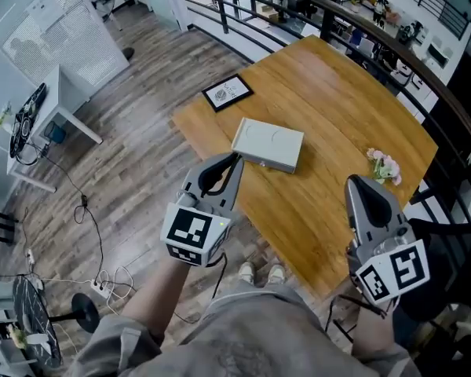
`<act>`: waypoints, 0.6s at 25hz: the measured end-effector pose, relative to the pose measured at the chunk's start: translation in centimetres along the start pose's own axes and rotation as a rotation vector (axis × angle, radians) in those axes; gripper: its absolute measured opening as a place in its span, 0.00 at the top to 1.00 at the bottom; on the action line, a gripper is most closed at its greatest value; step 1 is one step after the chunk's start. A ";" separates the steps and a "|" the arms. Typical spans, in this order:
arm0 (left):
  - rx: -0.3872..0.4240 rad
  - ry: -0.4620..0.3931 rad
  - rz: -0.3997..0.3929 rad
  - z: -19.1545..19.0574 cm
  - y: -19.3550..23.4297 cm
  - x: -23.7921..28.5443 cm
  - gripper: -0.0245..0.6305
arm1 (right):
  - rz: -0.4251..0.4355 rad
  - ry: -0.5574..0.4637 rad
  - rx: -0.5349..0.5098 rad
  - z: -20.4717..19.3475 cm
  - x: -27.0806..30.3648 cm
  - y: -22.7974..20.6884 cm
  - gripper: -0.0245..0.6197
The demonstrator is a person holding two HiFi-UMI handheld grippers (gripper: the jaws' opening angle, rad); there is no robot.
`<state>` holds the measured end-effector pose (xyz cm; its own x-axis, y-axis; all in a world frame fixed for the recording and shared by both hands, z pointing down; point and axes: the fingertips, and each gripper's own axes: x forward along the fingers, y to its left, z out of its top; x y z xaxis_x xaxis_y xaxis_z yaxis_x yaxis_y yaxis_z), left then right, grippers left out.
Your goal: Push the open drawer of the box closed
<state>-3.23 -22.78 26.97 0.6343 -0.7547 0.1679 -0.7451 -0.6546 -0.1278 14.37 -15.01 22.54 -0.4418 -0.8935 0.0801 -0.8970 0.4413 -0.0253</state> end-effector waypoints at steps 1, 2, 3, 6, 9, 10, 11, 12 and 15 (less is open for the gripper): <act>0.009 -0.020 -0.003 0.8 -0.2 -0.4 0.92 | 0.003 -0.008 -0.003 0.3 -0.3 0.1 0.91; 0.017 -0.038 -0.006 1.6 -0.3 -0.8 0.92 | 0.010 -0.015 -0.008 0.6 -0.7 0.3 0.91; 0.020 -0.053 -0.009 2.2 -0.5 -1.2 0.92 | 0.017 -0.021 -0.013 0.9 -1.0 0.5 0.91; 0.027 -0.081 -0.015 3.4 -1.0 -2.3 0.92 | 0.027 -0.049 -0.029 1.8 -1.9 1.0 0.91; 0.045 -0.091 -0.014 4.1 -1.5 -3.0 0.92 | 0.040 -0.068 -0.038 2.4 -2.3 1.3 0.91; 0.036 -0.094 -0.014 4.3 -1.6 -3.2 0.92 | 0.045 -0.069 -0.041 2.4 -2.2 1.4 0.91; 0.027 -0.097 -0.016 4.3 -1.7 -3.3 0.92 | 0.049 -0.066 -0.044 2.4 -2.2 1.5 0.91; 0.023 -0.097 -0.019 4.3 -1.8 -3.4 0.92 | 0.051 -0.061 -0.049 2.3 -2.1 1.6 0.91; 0.023 -0.088 -0.032 3.7 -2.5 -3.4 0.93 | 0.057 -0.042 -0.068 1.8 -2.1 2.0 0.91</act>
<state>-2.78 -18.70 23.09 0.6744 -0.7334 0.0858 -0.7195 -0.6788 -0.1467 13.44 -12.38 20.48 -0.4937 -0.8688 0.0390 -0.8680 0.4950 0.0390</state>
